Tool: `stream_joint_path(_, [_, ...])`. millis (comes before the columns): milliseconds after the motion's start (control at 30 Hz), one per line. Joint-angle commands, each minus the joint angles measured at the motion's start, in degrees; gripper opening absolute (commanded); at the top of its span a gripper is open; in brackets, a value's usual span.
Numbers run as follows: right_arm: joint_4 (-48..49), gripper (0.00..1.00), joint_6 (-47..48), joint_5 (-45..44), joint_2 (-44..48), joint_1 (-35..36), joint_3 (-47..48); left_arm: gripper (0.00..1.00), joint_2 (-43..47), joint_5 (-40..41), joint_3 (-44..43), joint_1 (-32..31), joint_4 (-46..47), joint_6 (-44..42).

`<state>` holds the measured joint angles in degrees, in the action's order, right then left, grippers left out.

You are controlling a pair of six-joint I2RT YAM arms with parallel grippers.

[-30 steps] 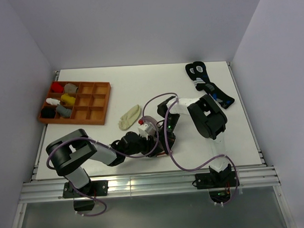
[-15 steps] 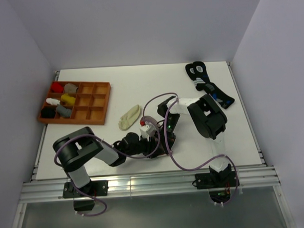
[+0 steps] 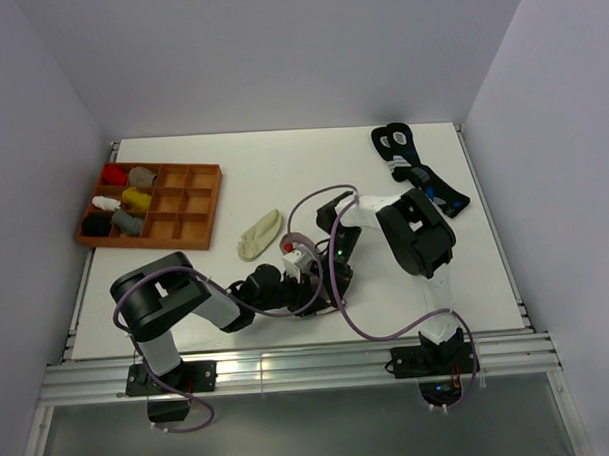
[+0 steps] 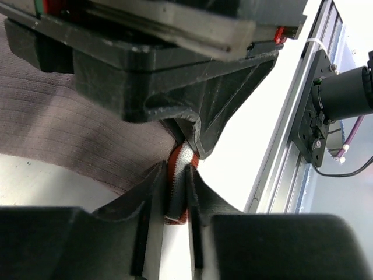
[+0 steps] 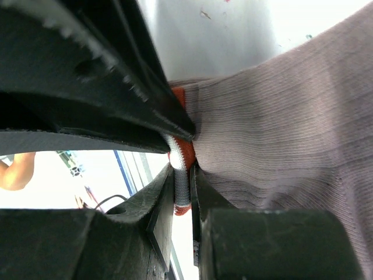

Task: Roll the socks
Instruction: Roll the sock at the center of the board.

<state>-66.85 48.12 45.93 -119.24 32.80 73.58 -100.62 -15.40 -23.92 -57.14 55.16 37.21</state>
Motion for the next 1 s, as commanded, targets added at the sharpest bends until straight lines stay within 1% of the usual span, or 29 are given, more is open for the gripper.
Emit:
stream_joint_path(0, [1.81, 0.04, -1.01, -0.4, 0.06, -0.54, 0.07, 0.2, -0.98, -2.01, -1.48, -0.69, -2.33, 0.84])
stream_joint_path(33, [2.42, 0.06, -1.18, -0.67, 0.23, -0.54, -0.19, 0.14, -0.98, -1.92, -1.65, -0.77, -3.55, 1.19])
stream_joint_path(67, [2.77, 0.07, -1.71, -0.84, 0.5, -0.54, -0.37, 0.1, -0.98, -1.57, -1.91, -0.86, -4.78, 1.54])
stream_joint_path(100, [3.3, 0.09, -1.89, -0.93, 0.67, -0.54, -0.46, 0.03, -0.98, -1.39, -2.18, -0.86, -5.4, 2.24])
stream_joint_path(133, [3.65, 0.15, -2.15, -1.11, 0.94, -0.45, -0.72, 0.0, -0.9, -0.95, -2.18, -1.04, -6.8, 2.69])
stream_joint_path(233, [5.06, 0.27, -2.94, -1.81, 2.08, -0.54, -1.24, 0.0, -1.59, 0.45, -3.32, -1.04, -10.41, 4.18])
stream_joint_path(267, [5.32, 0.37, -3.46, -1.99, 3.21, -0.54, -1.6, 0.0, -1.95, 0.8, -3.67, -1.04, -12.68, 4.62])
stream_joint_path(333, [5.76, 0.45, -3.47, -2.6, 4.71, -0.63, -2.21, 0.0, -2.82, 0.29, -3.85, -1.04, -12.97, 6.2])
stream_joint_path(367, [5.94, 0.47, -3.73, -2.86, 6.55, -0.63, -2.48, 0.0, -3.09, 0.11, -3.68, -1.04, -12.79, 6.82])
stream_joint_path(433, [7.08, 0.5, -4.26, -3.74, 8.84, -0.89, -3.61, 0.0, -3.27, 0.02, -2.97, -1.04, -12.53, 8.57])
stream_joint_path(567, [7.79, 0.52, -4.96, -4.45, 14.28, -2.12, -5.2, 0.0, -4.41, -0.07, -2.71, -0.86, -13.58, 10.07])
stream_joint_path(733, [13.23, 0.55, -9.79, -6.64, 18.51, -5.02, -7.57, 0.0, -6.52, -2.18, -0.86, -0.07, -9.9, 12.36])
stream_joint_path(767, [14.28, 0.56, -12.23, -8.04, 19.3, -5.46, -7.75, 0.0, -6.78, -2.44, -0.6, 0.02, -9.54, 12.79])
stream_joint_path(833, [16.04, 0.55, -13.66, -8.84, 19.75, -6.42, -7.75, 0.0, -7.4, -2.62, -0.34, 0.1, -8.84, 13.41])
stream_joint_path(933, [18.33, 0.54, -13.23, -11.04, 21.76, -7.22, -9.06, 0.0, -8.01, -4.37, -0.68, 0.63, -9.71, 14.99])
stream_joint_path(967, [18.94, 0.54, -12.96, -12.17, 23.86, -7.31, -9.94, 0.0, -8.1, -5.51, -0.95, 0.89, -11.02, 16.21])
